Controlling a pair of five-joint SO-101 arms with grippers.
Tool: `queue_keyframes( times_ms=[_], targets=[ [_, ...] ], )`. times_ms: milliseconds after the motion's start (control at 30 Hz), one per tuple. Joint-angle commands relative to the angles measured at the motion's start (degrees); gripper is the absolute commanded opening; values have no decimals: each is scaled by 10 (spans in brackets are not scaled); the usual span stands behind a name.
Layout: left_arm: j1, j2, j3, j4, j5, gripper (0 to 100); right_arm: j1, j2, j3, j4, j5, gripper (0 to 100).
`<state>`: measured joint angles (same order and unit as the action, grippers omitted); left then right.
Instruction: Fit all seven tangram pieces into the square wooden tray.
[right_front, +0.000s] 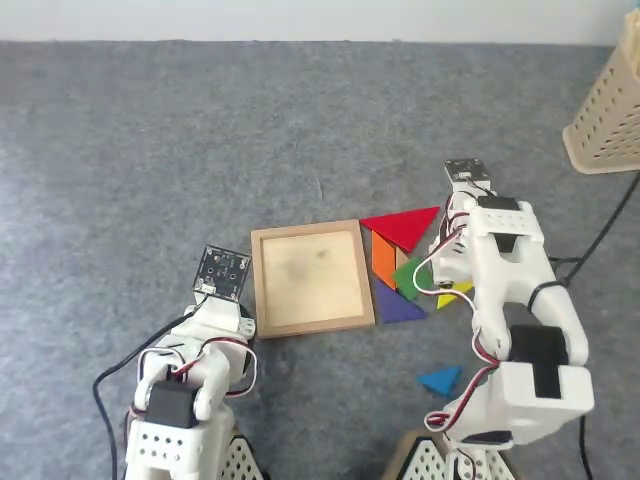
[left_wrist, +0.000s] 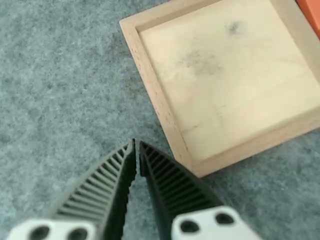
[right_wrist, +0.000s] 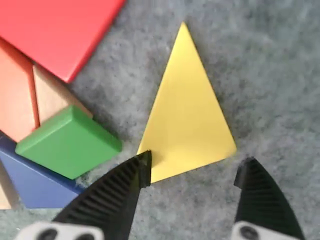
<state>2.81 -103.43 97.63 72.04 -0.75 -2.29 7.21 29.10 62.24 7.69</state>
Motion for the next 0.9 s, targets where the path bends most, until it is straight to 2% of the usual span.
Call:
queue_keyframes(
  times_ms=[0, 400, 500, 700, 867],
  targets=[
    [4, -12, -11, 4, 4, 12, -43, 24, -12, -12, 8, 290],
    [4, -12, -11, 4, 4, 12, -80, 23, -20, -1, 11, 289],
    [4, -12, -11, 4, 4, 12, -67, 17, -22, 3, 11, 289],
    [4, -12, -11, 4, 4, 12, -2, -100, -15, 14, -19, 289],
    [4, -12, -11, 4, 4, 12, -25, -157, 25, 8, -67, 288]
  ],
)
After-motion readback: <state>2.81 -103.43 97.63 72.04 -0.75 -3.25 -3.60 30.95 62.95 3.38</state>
